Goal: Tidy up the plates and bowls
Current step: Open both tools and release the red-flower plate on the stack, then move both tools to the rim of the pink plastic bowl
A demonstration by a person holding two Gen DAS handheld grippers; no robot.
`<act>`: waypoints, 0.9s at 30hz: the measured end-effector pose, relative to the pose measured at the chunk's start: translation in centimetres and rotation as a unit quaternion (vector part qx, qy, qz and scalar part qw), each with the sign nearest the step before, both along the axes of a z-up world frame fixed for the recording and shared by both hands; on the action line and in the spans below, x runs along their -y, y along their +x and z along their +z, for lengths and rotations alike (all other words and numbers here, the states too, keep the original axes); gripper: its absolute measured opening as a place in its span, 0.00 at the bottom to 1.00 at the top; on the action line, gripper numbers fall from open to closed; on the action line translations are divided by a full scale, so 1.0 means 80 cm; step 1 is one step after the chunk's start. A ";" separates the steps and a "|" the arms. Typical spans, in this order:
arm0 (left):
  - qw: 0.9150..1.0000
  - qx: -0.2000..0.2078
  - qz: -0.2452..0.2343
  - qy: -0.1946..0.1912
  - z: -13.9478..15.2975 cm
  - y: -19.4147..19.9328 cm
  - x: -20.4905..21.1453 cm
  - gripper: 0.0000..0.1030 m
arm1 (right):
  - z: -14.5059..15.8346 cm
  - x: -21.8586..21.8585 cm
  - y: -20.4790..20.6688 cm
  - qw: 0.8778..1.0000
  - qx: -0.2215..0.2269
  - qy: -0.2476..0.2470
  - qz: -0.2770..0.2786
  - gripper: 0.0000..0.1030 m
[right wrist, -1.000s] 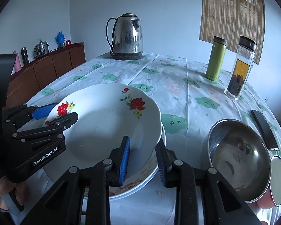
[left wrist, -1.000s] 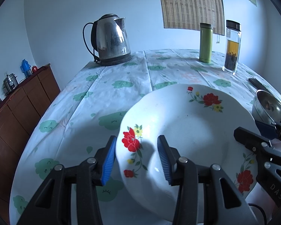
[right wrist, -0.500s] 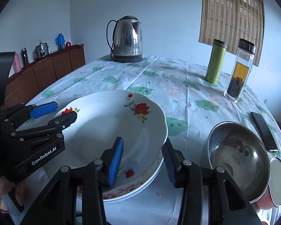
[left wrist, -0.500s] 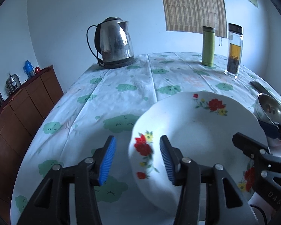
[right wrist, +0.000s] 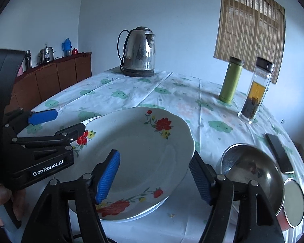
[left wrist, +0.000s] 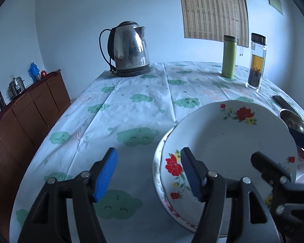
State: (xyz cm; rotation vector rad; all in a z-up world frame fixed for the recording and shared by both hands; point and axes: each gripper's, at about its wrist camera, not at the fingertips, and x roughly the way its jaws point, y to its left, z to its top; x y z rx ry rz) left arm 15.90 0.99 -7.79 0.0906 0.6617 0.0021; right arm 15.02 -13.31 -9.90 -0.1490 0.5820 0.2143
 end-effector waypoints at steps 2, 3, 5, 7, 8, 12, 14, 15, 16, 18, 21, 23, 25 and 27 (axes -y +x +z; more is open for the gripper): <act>1.000 0.002 0.006 -0.003 0.001 -0.001 -0.004 0.64 | -0.007 -0.009 0.001 1.000 -0.005 -0.025 0.003 0.76; 1.000 0.003 0.008 -0.005 0.001 0.000 -0.006 0.64 | -0.009 -0.011 0.000 0.999 -0.005 -0.035 0.003 0.78; 1.000 0.003 0.011 -0.009 0.001 0.000 -0.009 0.65 | -0.014 -0.016 0.002 0.999 -0.010 -0.049 0.008 0.83; 1.000 0.003 0.011 -0.009 0.001 0.000 -0.009 0.65 | -0.017 -0.016 0.002 0.998 -0.013 -0.058 0.012 0.83; 1.000 0.002 0.011 -0.008 0.001 0.000 -0.009 0.65 | -0.016 -0.015 0.002 0.998 -0.009 -0.058 0.009 0.83; 1.000 0.000 0.007 -0.006 -0.001 0.000 -0.008 0.66 | -0.007 -0.014 -0.009 0.995 0.046 -0.083 -0.010 0.84; 1.000 -0.001 0.006 -0.006 -0.001 0.000 -0.007 0.66 | -0.007 -0.007 -0.006 0.999 0.019 -0.031 0.004 0.84; 1.000 0.000 0.006 -0.005 -0.001 0.000 -0.006 0.66 | -0.007 -0.007 -0.006 0.999 0.019 -0.029 0.004 0.84; 1.000 0.000 0.005 -0.006 -0.001 0.000 -0.006 0.66 | -0.005 -0.010 -0.010 0.999 0.031 -0.039 0.006 0.84; 1.000 0.001 0.006 -0.008 0.000 -0.001 -0.007 0.66 | -0.003 -0.014 -0.014 0.998 0.044 -0.045 0.006 0.84; 1.000 0.002 0.007 -0.010 0.001 0.000 -0.008 0.66 | -0.001 -0.012 -0.015 0.999 0.043 -0.028 0.010 0.84; 1.000 0.003 0.008 -0.010 0.001 -0.001 -0.008 0.66 | 0.000 -0.014 -0.017 0.998 0.045 -0.031 0.011 0.84; 1.000 0.005 0.009 -0.009 0.001 -0.001 -0.008 0.66 | 0.001 -0.014 -0.015 0.998 0.047 -0.027 0.011 0.84; 1.000 0.005 0.010 -0.009 0.001 -0.001 -0.009 0.66 | 0.004 -0.012 -0.017 0.998 0.050 -0.019 0.012 0.84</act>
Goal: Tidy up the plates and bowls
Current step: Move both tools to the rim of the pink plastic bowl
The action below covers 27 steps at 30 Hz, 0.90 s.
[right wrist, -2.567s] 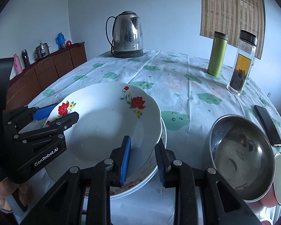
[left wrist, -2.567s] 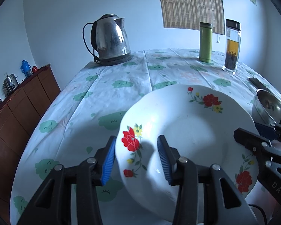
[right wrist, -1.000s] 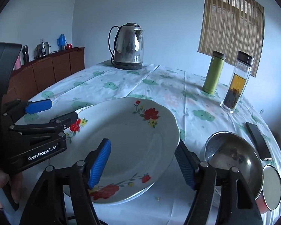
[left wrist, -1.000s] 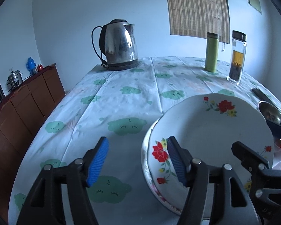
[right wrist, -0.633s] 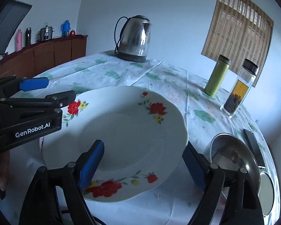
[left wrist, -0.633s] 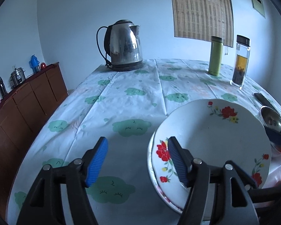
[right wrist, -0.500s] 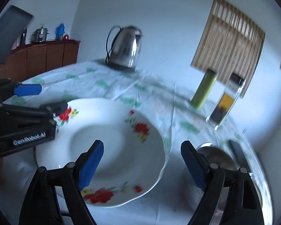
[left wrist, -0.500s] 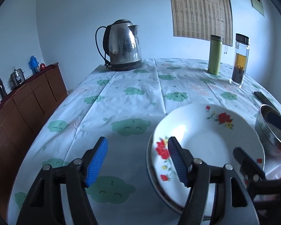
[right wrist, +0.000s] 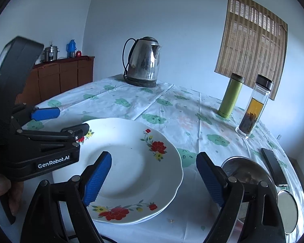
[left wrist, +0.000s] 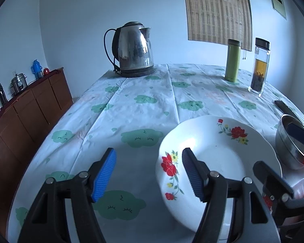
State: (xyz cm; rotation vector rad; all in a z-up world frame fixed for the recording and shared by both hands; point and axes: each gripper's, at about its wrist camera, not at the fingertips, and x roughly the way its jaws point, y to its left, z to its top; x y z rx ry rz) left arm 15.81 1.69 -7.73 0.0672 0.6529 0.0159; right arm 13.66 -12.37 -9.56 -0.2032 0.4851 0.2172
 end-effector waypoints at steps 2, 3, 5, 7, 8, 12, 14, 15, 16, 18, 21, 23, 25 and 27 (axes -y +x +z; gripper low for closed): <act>1.000 0.002 0.000 -0.001 0.000 0.000 0.000 0.66 | 0.003 0.003 -0.001 1.000 0.005 0.008 -0.001 0.84; 1.000 0.003 0.001 0.000 0.000 0.000 0.000 0.66 | 0.005 0.005 -0.001 1.000 0.008 0.014 -0.002 0.84; 1.000 0.004 0.000 0.002 0.000 -0.001 0.002 0.66 | 0.008 0.009 -0.001 1.000 0.007 0.030 -0.004 0.84; 1.000 0.005 -0.003 0.005 -0.002 0.000 0.004 0.66 | 0.012 0.017 -0.002 0.998 -0.004 0.058 -0.004 0.84; 1.000 0.005 -0.004 0.007 -0.002 0.000 0.006 0.66 | 0.016 0.022 -0.006 0.997 -0.008 0.073 -0.003 0.84; 1.000 0.015 -0.013 0.008 0.002 -0.004 0.011 0.66 | 0.028 0.036 -0.029 0.996 -0.006 0.091 0.000 0.84; 1.000 0.014 -0.018 0.013 0.004 -0.007 0.018 0.66 | 0.035 0.045 -0.043 0.996 -0.004 0.092 0.000 0.84; 1.000 0.015 -0.020 0.014 0.007 -0.010 0.022 0.66 | 0.039 0.050 -0.049 0.996 -0.002 0.091 -0.002 0.84; 0.999 0.020 -0.023 0.015 0.011 -0.015 0.027 0.66 | 0.043 0.056 -0.057 0.996 0.000 0.093 -0.004 0.84; 0.999 0.033 -0.033 0.020 0.023 -0.028 0.039 0.66 | 0.050 0.069 -0.070 0.995 -0.001 0.101 -0.007 0.84; 0.997 0.040 -0.060 0.016 0.041 -0.049 0.062 0.66 | 0.057 0.090 -0.092 0.994 0.003 0.106 -0.012 0.84; 0.995 0.042 -0.088 0.019 0.049 -0.064 0.084 0.66 | 0.060 0.105 -0.109 0.995 0.008 0.098 -0.024 0.84; 0.992 0.036 -0.119 0.019 0.054 -0.078 0.108 0.66 | 0.059 0.120 -0.122 0.995 0.008 0.093 -0.036 0.84; 0.989 0.025 -0.145 0.010 0.054 -0.087 0.128 0.66 | 0.056 0.135 -0.129 0.995 0.000 0.086 -0.056 0.84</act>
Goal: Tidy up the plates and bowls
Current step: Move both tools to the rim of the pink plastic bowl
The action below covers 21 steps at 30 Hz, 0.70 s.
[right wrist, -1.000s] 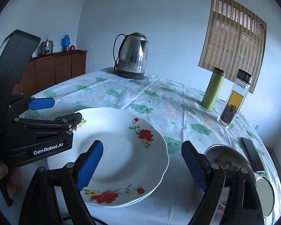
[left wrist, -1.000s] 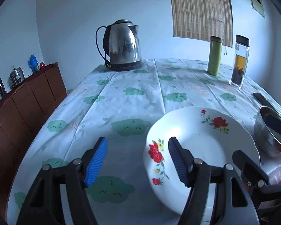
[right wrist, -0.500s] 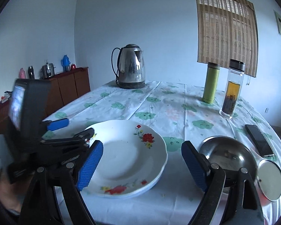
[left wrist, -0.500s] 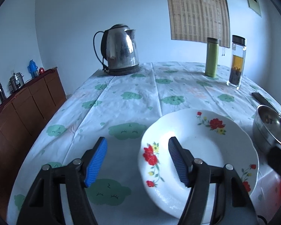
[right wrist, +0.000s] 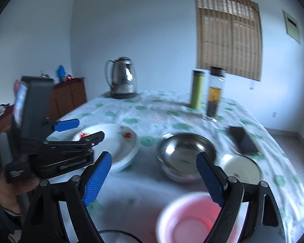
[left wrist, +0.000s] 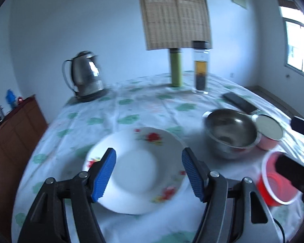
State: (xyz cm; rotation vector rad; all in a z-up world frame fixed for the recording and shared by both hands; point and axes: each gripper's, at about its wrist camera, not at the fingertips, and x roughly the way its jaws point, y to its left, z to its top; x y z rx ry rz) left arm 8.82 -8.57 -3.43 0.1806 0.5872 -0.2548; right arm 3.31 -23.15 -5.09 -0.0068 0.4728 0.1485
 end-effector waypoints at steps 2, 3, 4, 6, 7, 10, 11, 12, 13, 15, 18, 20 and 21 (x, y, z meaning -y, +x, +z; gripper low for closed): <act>1.000 -0.011 -0.021 -0.006 -0.002 -0.009 0.017 0.66 | -0.002 0.017 -0.006 1.000 -0.003 -0.002 -0.018 0.84; 0.999 -0.015 -0.028 -0.005 -0.003 -0.014 0.025 0.66 | -0.004 0.024 -0.009 1.000 -0.006 -0.006 -0.027 0.84; 0.999 -0.018 -0.034 -0.003 -0.004 -0.017 0.033 0.66 | -0.005 0.032 -0.011 0.999 -0.009 -0.010 -0.037 0.84; 0.999 -0.023 -0.047 -0.001 -0.005 -0.024 0.047 0.66 | -0.008 0.045 -0.013 0.998 -0.014 -0.014 -0.051 0.84; 0.998 -0.025 -0.052 -0.001 -0.006 -0.026 0.052 0.66 | -0.009 0.052 -0.014 0.998 -0.016 -0.016 -0.059 0.84; 0.998 -0.029 -0.064 0.001 -0.005 -0.034 0.066 0.66 | -0.012 0.069 -0.021 0.997 -0.020 -0.016 -0.072 0.84; 0.997 -0.029 -0.068 0.000 -0.005 -0.038 0.071 0.66 | -0.013 0.074 -0.024 0.997 -0.021 -0.015 -0.076 0.84; 0.997 -0.030 -0.071 0.000 -0.004 -0.040 0.074 0.66 | -0.013 0.078 -0.026 0.997 -0.021 -0.014 -0.078 0.84; 0.997 -0.031 -0.074 0.001 -0.004 -0.043 0.079 0.66 | -0.014 0.081 -0.028 0.996 -0.022 -0.013 -0.080 0.84; 0.996 -0.033 -0.080 0.002 -0.005 -0.046 0.084 0.66 | -0.017 0.089 -0.033 0.996 -0.024 -0.012 -0.086 0.84; 0.995 -0.040 -0.090 0.001 -0.007 -0.050 0.095 0.66 | -0.021 0.099 -0.039 0.995 -0.028 -0.007 -0.092 0.84; 0.994 -0.043 -0.097 0.001 -0.009 -0.054 0.104 0.66 | -0.023 0.104 -0.041 0.995 -0.030 -0.005 -0.095 0.84; 0.994 -0.044 -0.099 0.003 -0.010 -0.055 0.108 0.66 | -0.024 0.105 -0.043 0.995 -0.030 -0.005 -0.095 0.84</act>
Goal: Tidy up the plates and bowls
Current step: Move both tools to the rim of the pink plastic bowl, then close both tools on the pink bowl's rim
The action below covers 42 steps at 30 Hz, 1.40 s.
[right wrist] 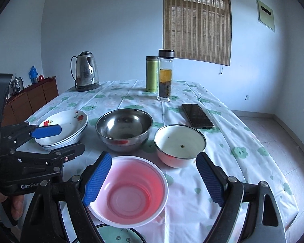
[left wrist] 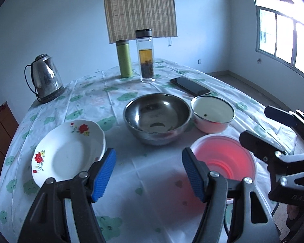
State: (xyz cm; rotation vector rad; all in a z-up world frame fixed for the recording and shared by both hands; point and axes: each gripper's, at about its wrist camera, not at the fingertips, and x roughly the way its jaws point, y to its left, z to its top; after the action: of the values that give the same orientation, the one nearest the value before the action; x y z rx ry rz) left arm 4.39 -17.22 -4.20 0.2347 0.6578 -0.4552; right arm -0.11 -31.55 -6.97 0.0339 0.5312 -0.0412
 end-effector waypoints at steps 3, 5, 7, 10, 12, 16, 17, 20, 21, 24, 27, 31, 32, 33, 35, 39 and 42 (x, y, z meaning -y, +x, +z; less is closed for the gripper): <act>1.000 -0.002 -0.009 0.001 -0.002 -0.004 0.010 0.66 | -0.002 0.006 -0.003 1.000 -0.001 0.002 -0.002 0.84; 1.000 -0.003 -0.014 0.002 -0.003 -0.006 0.017 0.66 | -0.005 0.011 -0.004 1.000 -0.003 0.005 -0.003 0.84; 1.000 -0.005 -0.019 0.004 -0.006 -0.007 0.023 0.66 | -0.008 0.015 -0.005 1.000 -0.006 0.008 -0.004 0.80; 1.000 -0.013 -0.027 0.005 -0.011 -0.009 0.030 0.66 | -0.016 0.020 -0.003 1.000 -0.019 0.016 0.000 0.64; 0.999 -0.020 -0.034 0.004 -0.015 -0.010 0.034 0.65 | -0.022 0.022 -0.002 0.999 -0.026 0.020 0.004 0.55; 0.999 -0.026 -0.042 0.005 -0.021 -0.014 0.038 0.54 | -0.030 0.022 -0.002 0.999 -0.038 0.021 0.009 0.50; 0.999 -0.030 -0.044 0.004 -0.022 -0.014 0.039 0.52 | -0.032 0.023 -0.002 0.999 -0.041 0.021 0.010 0.49; 0.998 -0.034 -0.047 0.004 -0.026 -0.015 0.041 0.49 | -0.038 0.024 -0.001 0.999 -0.048 0.020 0.010 0.47; 0.998 -0.036 -0.048 0.003 -0.027 -0.015 0.041 0.48 | -0.039 0.024 0.000 0.998 -0.050 0.020 0.010 0.47; 0.998 -0.041 -0.051 0.007 -0.032 -0.015 0.044 0.46 | -0.046 0.026 0.002 0.998 -0.059 0.020 0.010 0.44; 0.997 -0.047 -0.053 0.009 -0.037 -0.014 0.047 0.41 | -0.054 0.028 0.004 0.997 -0.069 0.023 0.009 0.39; 0.997 -0.059 -0.055 0.008 -0.044 -0.011 0.048 0.25 | -0.059 0.028 0.006 0.997 -0.074 0.028 0.012 0.29; 0.997 -0.062 -0.055 0.008 -0.046 -0.011 0.048 0.18 | -0.058 0.028 0.007 0.997 -0.074 0.030 0.011 0.25; 0.996 -0.064 -0.056 0.008 -0.047 -0.010 0.048 0.16 | -0.059 0.028 0.006 0.997 -0.073 0.030 0.010 0.23; 0.996 -0.065 -0.059 0.008 -0.047 -0.011 0.048 0.15 | -0.060 0.027 0.006 0.997 -0.072 0.031 0.009 0.19; 0.996 -0.060 -0.061 0.008 -0.046 -0.011 0.049 0.15 | -0.062 0.024 0.008 0.997 -0.072 0.030 0.012 0.12; 0.997 -0.057 -0.060 0.012 -0.047 -0.012 0.050 0.15 | -0.062 0.023 0.009 0.997 -0.071 0.028 0.014 0.12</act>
State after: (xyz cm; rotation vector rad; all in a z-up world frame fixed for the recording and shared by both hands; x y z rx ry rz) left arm 3.44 -21.22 -7.96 0.2737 0.7630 -0.5790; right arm 0.58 -33.36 -11.95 0.0790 0.6750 -0.0023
